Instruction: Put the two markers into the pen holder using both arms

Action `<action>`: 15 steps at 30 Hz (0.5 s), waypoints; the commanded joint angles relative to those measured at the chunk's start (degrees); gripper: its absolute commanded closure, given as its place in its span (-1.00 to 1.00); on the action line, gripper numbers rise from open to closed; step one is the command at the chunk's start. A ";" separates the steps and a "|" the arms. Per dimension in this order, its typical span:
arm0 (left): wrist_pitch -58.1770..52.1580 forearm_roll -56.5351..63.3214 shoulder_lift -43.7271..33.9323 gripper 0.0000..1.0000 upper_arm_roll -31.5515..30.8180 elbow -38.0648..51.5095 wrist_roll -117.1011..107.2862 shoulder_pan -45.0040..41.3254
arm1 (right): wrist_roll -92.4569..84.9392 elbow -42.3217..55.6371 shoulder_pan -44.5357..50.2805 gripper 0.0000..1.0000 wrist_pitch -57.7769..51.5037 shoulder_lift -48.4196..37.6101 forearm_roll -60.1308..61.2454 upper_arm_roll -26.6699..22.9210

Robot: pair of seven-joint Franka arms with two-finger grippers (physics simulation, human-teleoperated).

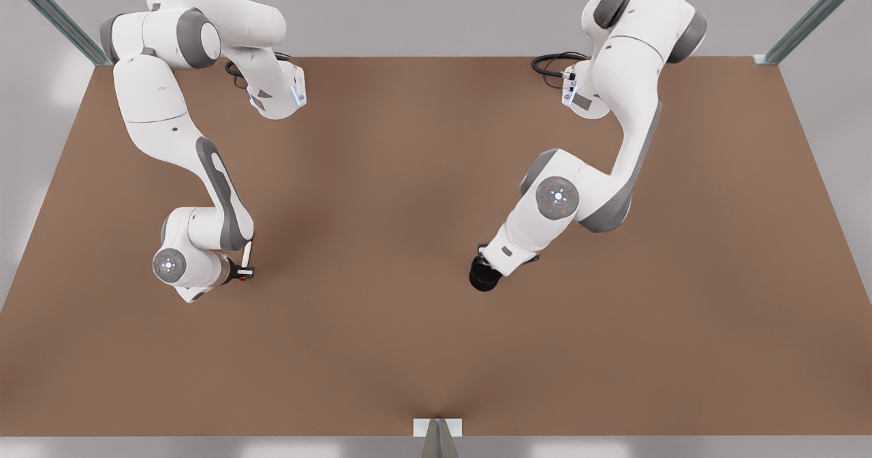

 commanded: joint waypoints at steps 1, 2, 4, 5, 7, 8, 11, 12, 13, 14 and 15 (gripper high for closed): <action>3.07 -0.45 0.02 0.57 0.43 0.03 -11.23 0.09 | -0.24 0.02 0.00 0.26 -0.10 -0.01 0.04 0.00; 3.07 -0.45 0.02 0.57 0.52 0.12 -11.14 0.17 | -0.24 0.02 0.00 0.26 -0.10 -0.10 0.04 0.00; 2.98 -0.45 -0.06 0.57 1.31 0.03 -9.30 0.17 | -0.16 -0.07 0.09 0.34 -0.36 -0.19 0.04 0.00; 2.98 -0.45 -0.06 0.57 1.31 0.03 -9.30 0.17 | -0.16 -0.06 0.09 0.41 -0.37 -0.36 0.04 0.00; 2.98 -0.53 0.20 0.57 1.31 -0.15 -9.12 0.09 | -0.16 -0.07 0.09 0.44 -0.63 -0.54 0.13 0.00; 2.98 -0.45 0.55 0.57 1.40 -0.15 -9.03 0.09 | -0.16 -0.24 0.09 0.44 -0.63 -0.63 0.13 0.00; 2.81 0.51 0.64 0.57 1.49 -0.59 -8.15 0.00 | -0.24 -0.07 -0.09 0.44 -1.86 -1.15 0.13 0.53; 2.72 1.22 0.64 0.57 1.49 -0.85 -8.24 -0.09 | -1.12 -0.07 -0.35 0.43 -3.26 -2.65 0.13 1.23; 2.10 1.22 0.55 0.57 1.49 -0.85 -8.42 -0.18 | -0.86 0.02 -0.27 0.43 -4.32 -4.31 0.13 1.85; 1.66 1.31 0.55 0.57 1.49 -0.85 -8.33 -0.27 | -0.25 0.20 -0.26 0.43 -5.80 -5.54 0.13 2.90; 1.14 1.31 0.55 0.57 1.49 -1.20 -8.24 -0.35 | -0.24 1.51 -0.35 0.43 -8.62 -7.92 0.30 4.66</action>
